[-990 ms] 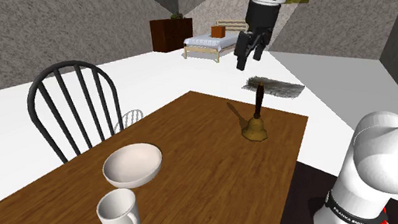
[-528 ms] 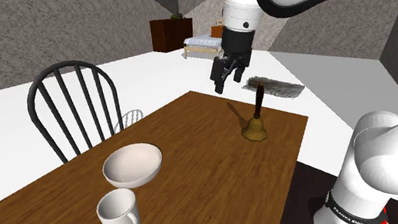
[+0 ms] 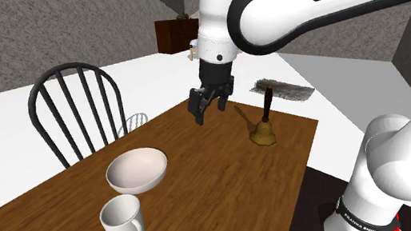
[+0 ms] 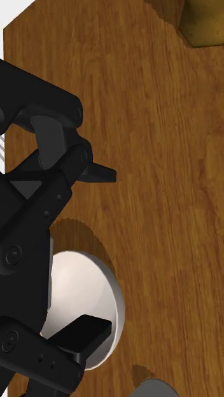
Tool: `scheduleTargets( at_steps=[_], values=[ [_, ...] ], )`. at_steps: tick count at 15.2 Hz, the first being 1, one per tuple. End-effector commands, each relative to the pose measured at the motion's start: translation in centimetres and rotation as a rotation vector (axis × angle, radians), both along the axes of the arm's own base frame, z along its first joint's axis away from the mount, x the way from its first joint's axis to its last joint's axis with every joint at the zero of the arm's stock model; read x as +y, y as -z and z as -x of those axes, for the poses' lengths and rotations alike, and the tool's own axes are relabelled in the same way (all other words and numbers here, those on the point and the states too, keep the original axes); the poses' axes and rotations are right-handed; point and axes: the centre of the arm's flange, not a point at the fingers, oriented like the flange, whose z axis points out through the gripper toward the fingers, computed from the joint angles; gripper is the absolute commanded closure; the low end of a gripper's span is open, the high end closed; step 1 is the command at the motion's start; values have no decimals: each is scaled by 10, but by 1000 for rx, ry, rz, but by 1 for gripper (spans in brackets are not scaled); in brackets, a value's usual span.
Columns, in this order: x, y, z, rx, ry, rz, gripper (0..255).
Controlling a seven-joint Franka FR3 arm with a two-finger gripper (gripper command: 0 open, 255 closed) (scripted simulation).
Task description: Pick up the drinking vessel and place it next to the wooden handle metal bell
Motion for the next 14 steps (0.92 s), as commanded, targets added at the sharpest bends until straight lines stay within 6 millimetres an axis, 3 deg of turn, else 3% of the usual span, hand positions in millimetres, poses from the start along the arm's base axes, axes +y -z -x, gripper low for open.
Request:
scheduleTargets(
  at_steps=[1,14],
  values=[
    [20,14,-10,10,-2,-11,0],
    [151,104,-58,75,-16,-73,0]
  ],
)
